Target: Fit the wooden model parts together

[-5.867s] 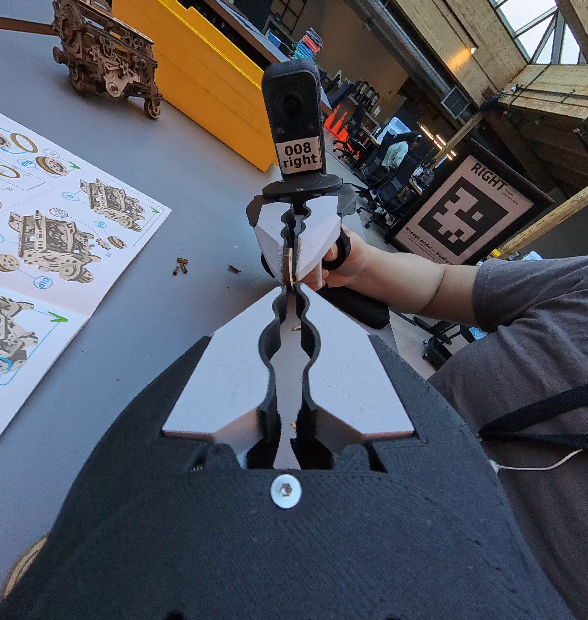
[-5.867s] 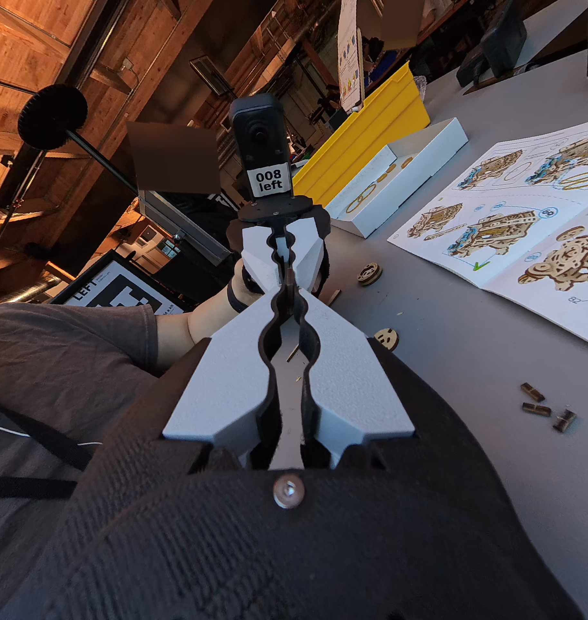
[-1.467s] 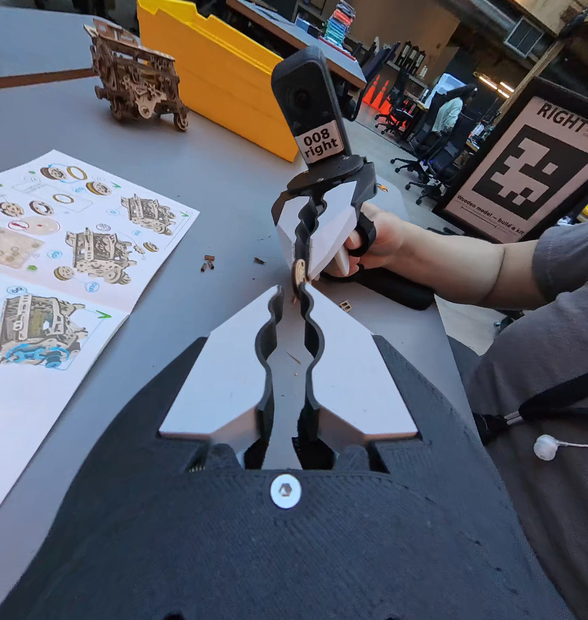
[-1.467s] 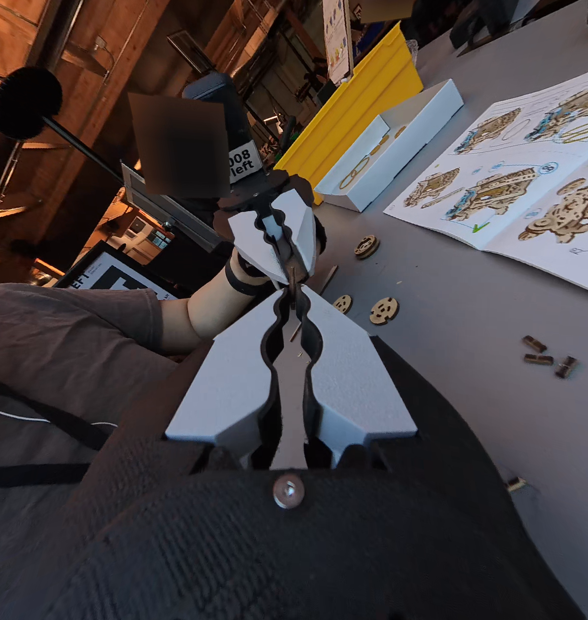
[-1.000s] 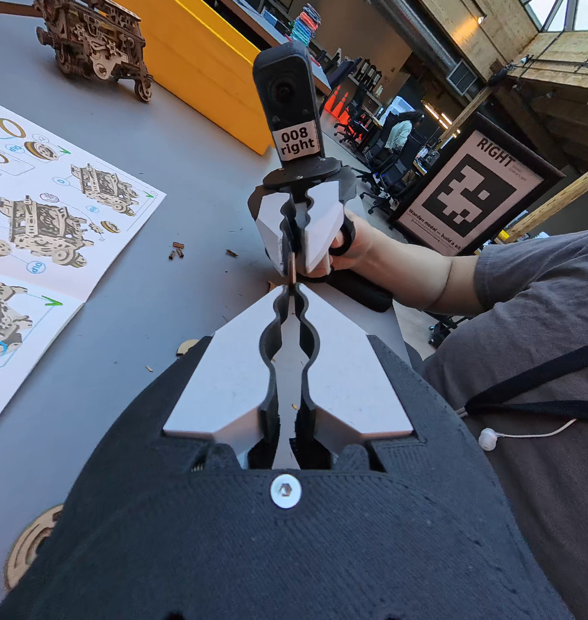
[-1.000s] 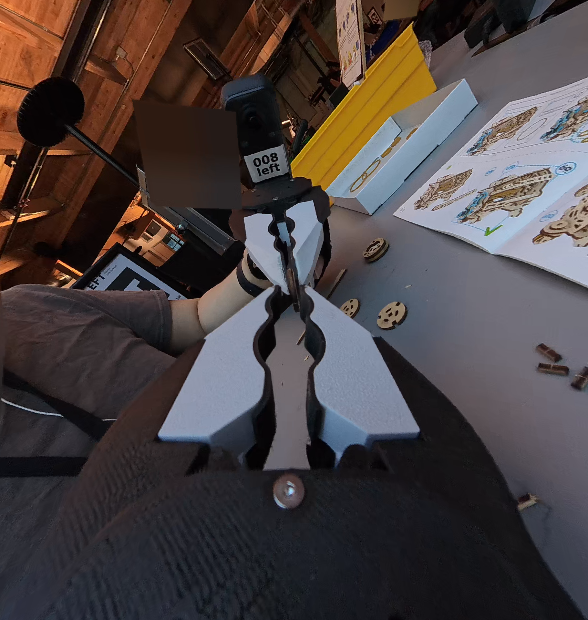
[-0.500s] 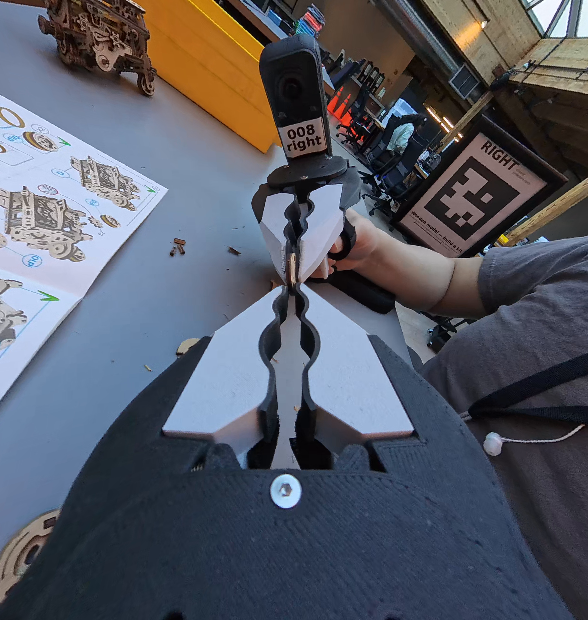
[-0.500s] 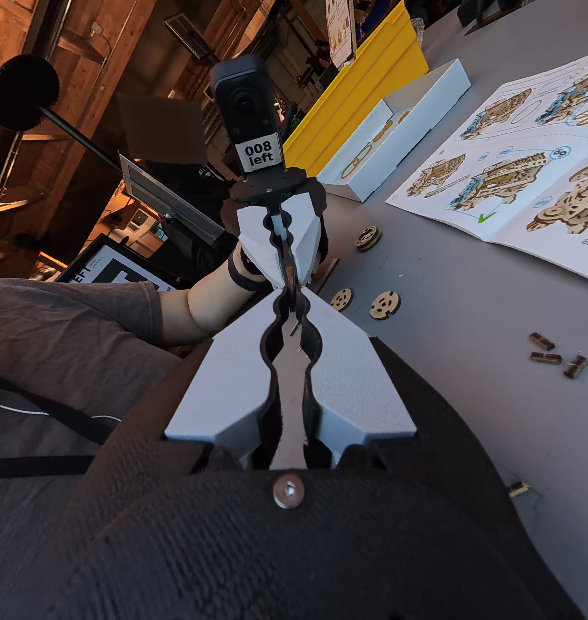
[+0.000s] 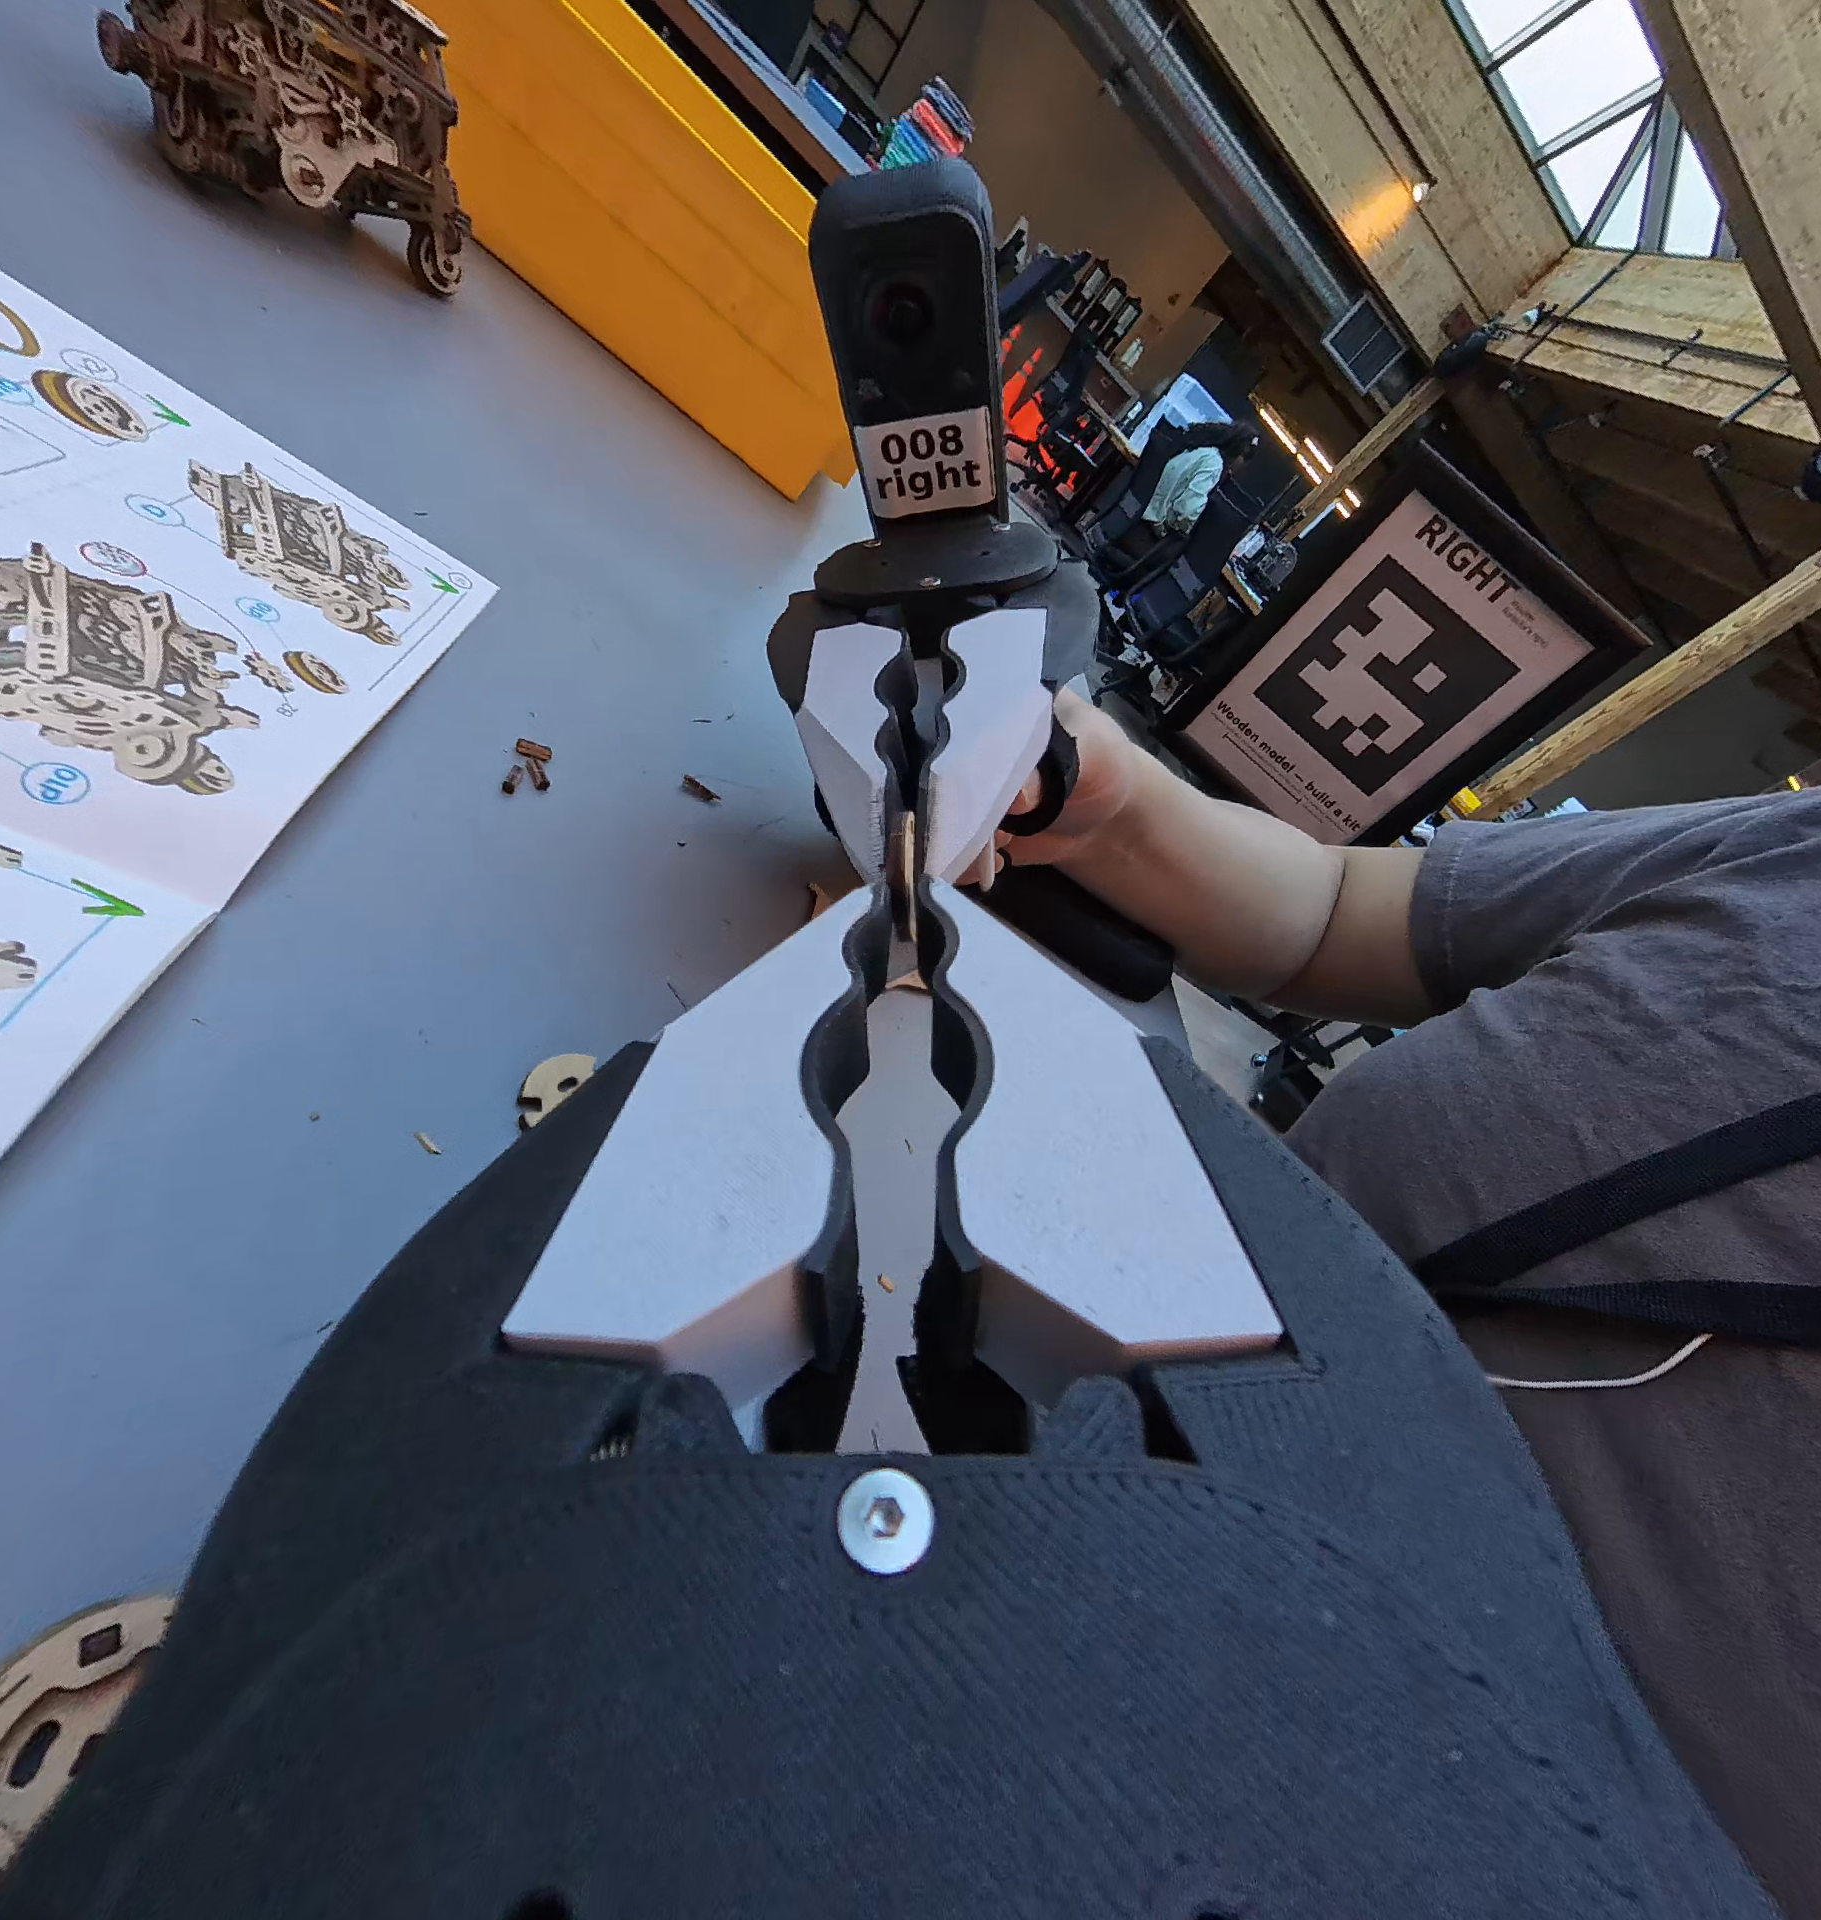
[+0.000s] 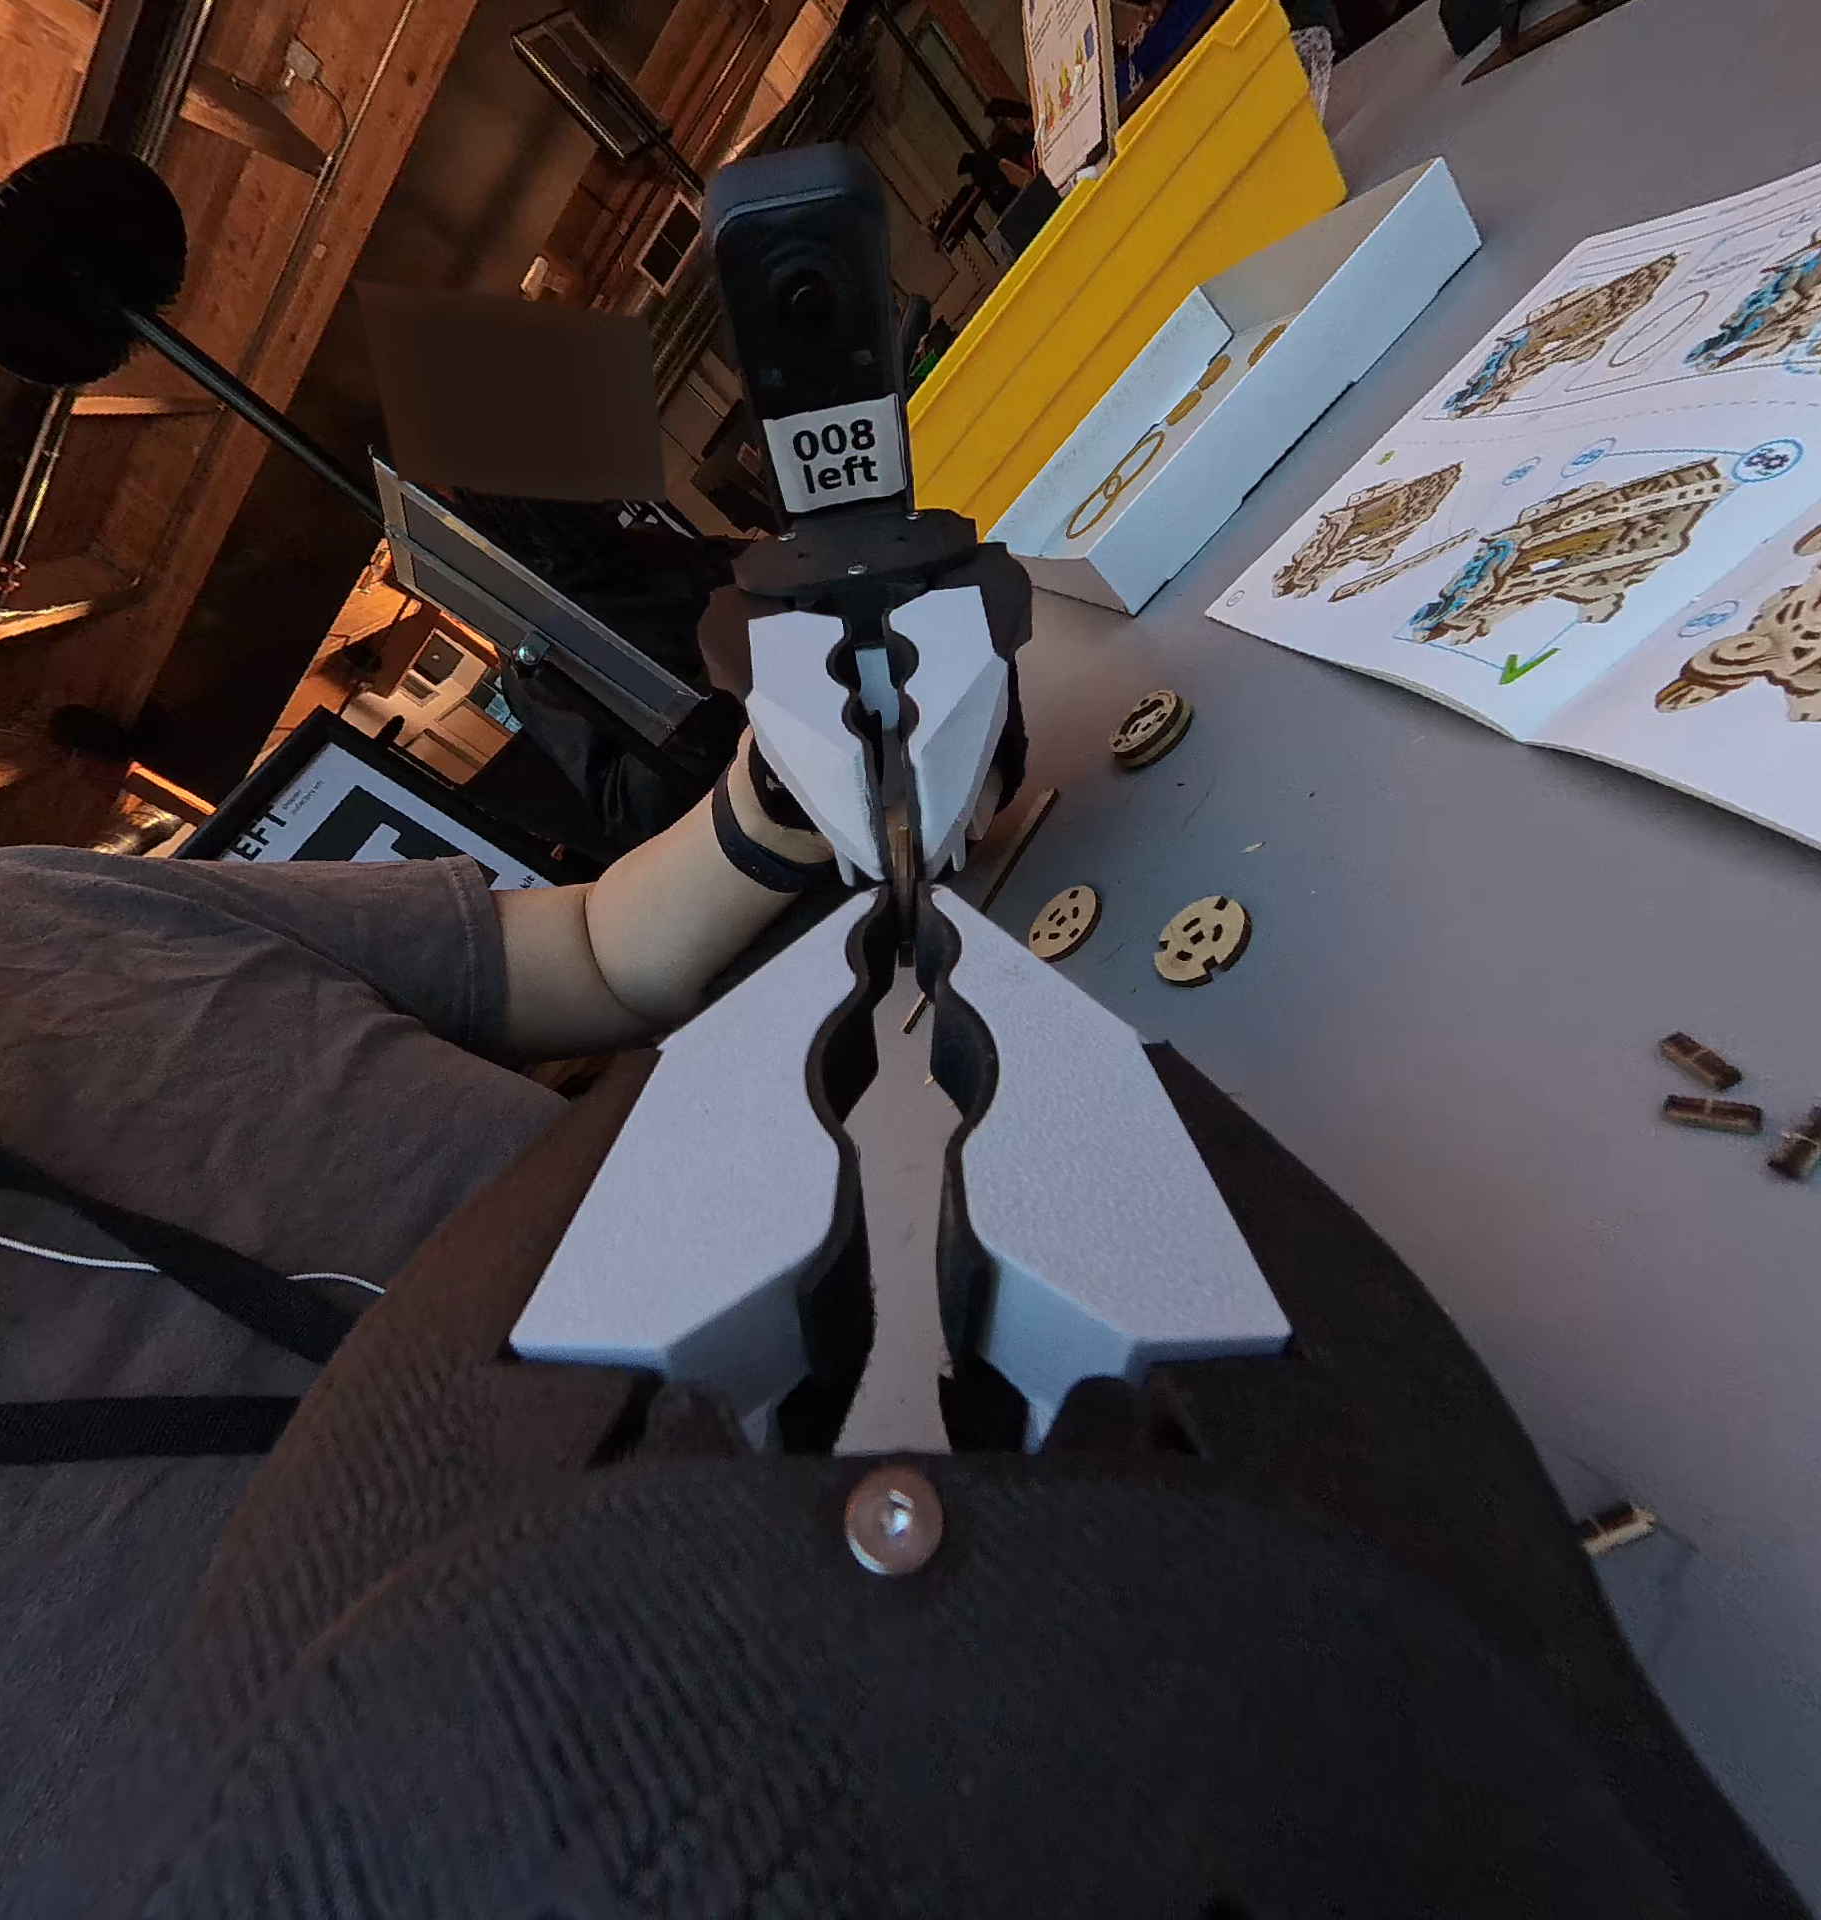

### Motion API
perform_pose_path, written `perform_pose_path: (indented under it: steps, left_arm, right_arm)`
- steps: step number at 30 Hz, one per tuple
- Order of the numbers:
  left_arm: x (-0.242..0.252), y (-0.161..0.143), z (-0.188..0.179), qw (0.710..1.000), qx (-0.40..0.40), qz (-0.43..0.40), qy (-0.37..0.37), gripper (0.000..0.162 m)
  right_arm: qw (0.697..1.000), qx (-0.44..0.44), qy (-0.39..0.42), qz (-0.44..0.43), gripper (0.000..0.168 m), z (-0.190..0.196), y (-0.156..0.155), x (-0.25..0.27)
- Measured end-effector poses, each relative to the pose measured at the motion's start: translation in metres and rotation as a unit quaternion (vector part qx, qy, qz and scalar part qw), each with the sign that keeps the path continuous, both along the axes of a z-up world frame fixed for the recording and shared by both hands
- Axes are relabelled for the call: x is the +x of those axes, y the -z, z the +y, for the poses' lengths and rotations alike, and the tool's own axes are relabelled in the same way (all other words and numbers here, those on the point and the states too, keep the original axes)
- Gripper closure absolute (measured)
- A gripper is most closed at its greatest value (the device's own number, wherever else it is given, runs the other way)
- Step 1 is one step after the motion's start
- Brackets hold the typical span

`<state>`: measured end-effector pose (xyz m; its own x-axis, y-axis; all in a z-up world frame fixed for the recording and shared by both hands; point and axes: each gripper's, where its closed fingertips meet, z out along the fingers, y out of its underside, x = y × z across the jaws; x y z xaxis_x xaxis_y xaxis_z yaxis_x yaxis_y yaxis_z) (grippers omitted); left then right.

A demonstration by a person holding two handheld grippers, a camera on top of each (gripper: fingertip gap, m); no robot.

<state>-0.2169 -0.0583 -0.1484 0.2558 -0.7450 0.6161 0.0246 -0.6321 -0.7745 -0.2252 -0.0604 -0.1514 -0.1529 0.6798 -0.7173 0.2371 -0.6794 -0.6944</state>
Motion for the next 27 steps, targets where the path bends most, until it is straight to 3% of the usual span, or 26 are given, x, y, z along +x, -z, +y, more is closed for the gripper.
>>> perform_pose_path:
  steps: [27]
  left_arm:
    - [0.0010, 0.0044, -0.0019, 1.000, -0.005, 0.017, 0.006, 0.162]
  right_arm:
    - [1.000, 0.017, 0.011, 0.007, 0.166, 0.0036, -0.0011, -0.0016]
